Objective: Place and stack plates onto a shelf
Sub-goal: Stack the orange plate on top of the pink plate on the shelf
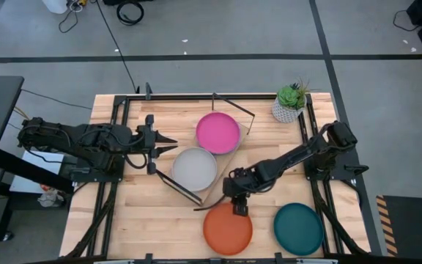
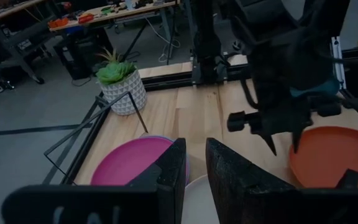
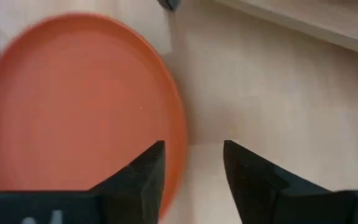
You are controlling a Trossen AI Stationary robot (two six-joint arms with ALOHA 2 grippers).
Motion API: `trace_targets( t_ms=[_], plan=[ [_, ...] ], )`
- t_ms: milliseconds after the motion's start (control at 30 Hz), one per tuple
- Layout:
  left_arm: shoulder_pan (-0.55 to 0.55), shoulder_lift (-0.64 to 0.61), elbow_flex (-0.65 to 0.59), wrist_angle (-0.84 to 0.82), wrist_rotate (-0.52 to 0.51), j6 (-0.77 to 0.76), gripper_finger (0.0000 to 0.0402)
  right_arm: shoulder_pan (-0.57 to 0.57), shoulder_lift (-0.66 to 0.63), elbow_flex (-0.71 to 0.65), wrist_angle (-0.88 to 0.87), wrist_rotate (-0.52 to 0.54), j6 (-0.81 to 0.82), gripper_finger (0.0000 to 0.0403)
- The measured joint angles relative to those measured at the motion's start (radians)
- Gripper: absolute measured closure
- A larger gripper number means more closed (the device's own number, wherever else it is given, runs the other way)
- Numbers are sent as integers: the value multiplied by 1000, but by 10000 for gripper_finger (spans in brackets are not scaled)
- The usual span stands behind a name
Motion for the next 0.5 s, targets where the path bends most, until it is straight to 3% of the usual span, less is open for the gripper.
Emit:
trace_targets(
  t_ms=[200,500],
  plan=[
    [0,0,0,0,0,0,333,50,0,-30,23,69,96,206],
    [0,0,0,-5,0,1,333,98,65,-44,59,99,125,218]
  ],
)
